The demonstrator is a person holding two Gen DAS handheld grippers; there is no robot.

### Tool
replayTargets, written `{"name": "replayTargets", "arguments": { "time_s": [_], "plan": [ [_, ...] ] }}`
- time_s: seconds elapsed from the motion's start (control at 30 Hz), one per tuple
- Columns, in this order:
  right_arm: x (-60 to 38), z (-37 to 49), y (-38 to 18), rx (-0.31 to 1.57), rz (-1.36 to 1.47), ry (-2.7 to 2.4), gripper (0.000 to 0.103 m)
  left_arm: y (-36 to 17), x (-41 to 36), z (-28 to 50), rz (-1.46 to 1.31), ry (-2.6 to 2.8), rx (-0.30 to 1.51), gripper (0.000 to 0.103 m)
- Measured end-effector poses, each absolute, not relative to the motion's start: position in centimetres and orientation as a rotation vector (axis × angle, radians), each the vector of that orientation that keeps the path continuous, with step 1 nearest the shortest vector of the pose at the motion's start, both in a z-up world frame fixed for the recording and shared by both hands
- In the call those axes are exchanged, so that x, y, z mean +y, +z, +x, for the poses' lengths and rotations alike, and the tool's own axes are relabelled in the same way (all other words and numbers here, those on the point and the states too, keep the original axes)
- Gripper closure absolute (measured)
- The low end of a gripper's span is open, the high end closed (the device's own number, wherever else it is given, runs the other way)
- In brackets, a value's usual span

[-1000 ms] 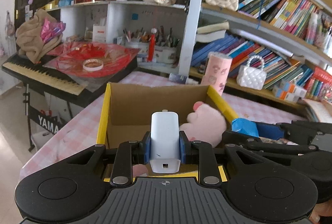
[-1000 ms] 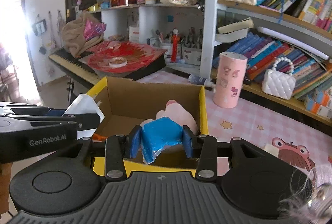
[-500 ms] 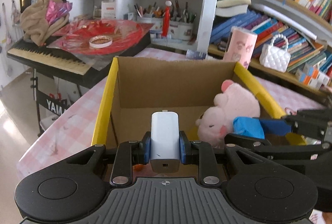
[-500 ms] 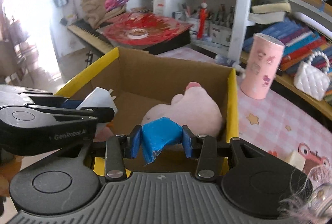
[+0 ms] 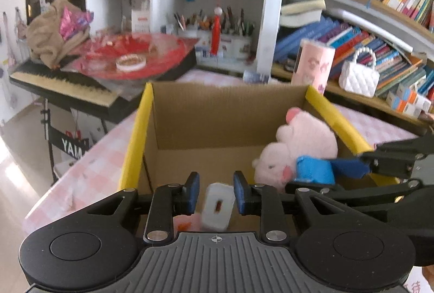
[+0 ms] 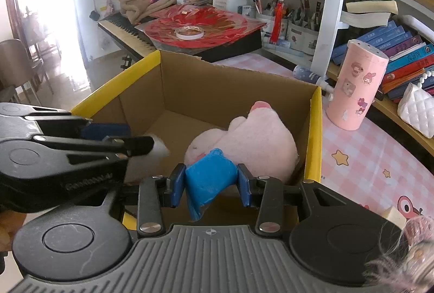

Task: Organize objects
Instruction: 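Open both tools to drop the charger and blue block into the yellow box, then withdraw both tools from the box toward the remaining clips and grey toy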

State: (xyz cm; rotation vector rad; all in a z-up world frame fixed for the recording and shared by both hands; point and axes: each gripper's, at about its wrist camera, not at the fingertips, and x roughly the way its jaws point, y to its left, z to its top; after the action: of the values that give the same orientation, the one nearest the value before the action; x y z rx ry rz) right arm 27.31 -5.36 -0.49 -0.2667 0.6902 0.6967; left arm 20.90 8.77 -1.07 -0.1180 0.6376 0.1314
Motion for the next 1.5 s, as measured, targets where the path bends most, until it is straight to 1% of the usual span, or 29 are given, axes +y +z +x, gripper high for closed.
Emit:
{"name": "replayTargets", "arguments": {
  "time_s": [0.03,0.07,0.23,0.3,0.33,0.53,0.6,0.63,0.7,0.73,0.8,0.83,0.9,1.03,1.1,1.17,1.27,1.33,1.4,1.47,1.5],
  "plan": [
    [-5.3,27.3,-0.5,0.692,-0.267,0.698,0.065,-0.8,8.9,20.6,-0.128,0.13,0.618,0.073],
    [-5.2,27.3,-0.5,0.691,-0.27,0.698,0.065,-0.5,9.0,20.4,-0.137,0.132,0.602,0.069],
    [-4.6,27.4,-0.5,0.696,-0.279,0.713,0.065,1.0,9.6,18.5,-0.176,0.172,0.529,0.062],
    [-4.2,27.5,-0.5,0.7,-0.286,0.725,0.065,1.4,9.8,17.6,-0.191,0.19,0.512,0.055],
    [-3.9,27.6,-0.5,0.704,-0.286,0.729,0.065,1.5,9.9,17.2,-0.197,0.199,0.506,0.054],
    [-2.9,28.8,-1.1,0.782,-0.263,0.733,0.065,1.7,10.4,15.0,-0.216,0.236,0.502,0.045],
    [-3.0,29.5,-1.6,0.836,-0.226,0.723,0.065,1.6,10.5,14.5,-0.215,0.242,0.504,0.039],
    [-3.1,29.9,-2.0,0.868,-0.196,0.712,0.065,1.6,10.5,14.2,-0.214,0.244,0.504,0.038],
    [-3.4,30.4,-2.6,0.915,-0.143,0.683,0.063,1.6,10.6,13.7,-0.215,0.248,0.506,0.031],
    [-3.6,30.5,-2.8,0.923,-0.123,0.673,0.063,1.6,10.7,13.4,-0.216,0.252,0.504,0.03],
    [-3.9,30.0,-2.6,0.892,-0.118,0.678,0.06,1.8,10.9,13.0,-0.221,0.26,0.495,0.024],
    [-4.0,29.7,-2.4,0.881,-0.117,0.675,0.06,1.9,10.9,12.8,-0.224,0.263,0.491,0.022],
    [-4.5,29.0,-1.9,0.86,-0.088,0.682,0.056,2.1,11.1,12.4,-0.234,0.269,0.479,0.021],
    [-5.3,27.0,-0.3,0.776,-0.056,0.686,0.051,2.5,11.3,11.9,-0.243,0.268,0.463,0.017],
    [-5.8,25.9,0.6,0.734,-0.046,0.673,0.05,2.7,11.2,11.6,-0.244,0.266,0.455,0.01],
    [-6.4,24.6,1.4,0.693,-0.036,0.652,0.048,2.7,11.1,11.3,-0.242,0.27,0.445,0.007],
    [-7.4,23.0,2.5,0.648,-0.015,0.598,0.042,2.8,10.8,10.7,-0.228,0.254,0.438,0.006],
    [-8.0,22.0,3.1,0.628,-0.004,0.56,0.041,2.8,10.6,10.3,-0.213,0.24,0.439,0.006],
    [-8.5,21.0,3.4,0.608,-0.004,0.517,0.037,2.8,10.3,9.8,-0.195,0.229,0.439,0.006],
    [-8.9,19.7,3.5,0.581,-0.01,0.469,0.027,2.7,10.0,9.2,-0.173,0.219,0.444,0.006],
    [-9.1,19.0,3.5,0.57,-0.016,0.449,0.026,2.6,9.8,9.0,-0.162,0.217,0.449,0.006]
  ]
}}
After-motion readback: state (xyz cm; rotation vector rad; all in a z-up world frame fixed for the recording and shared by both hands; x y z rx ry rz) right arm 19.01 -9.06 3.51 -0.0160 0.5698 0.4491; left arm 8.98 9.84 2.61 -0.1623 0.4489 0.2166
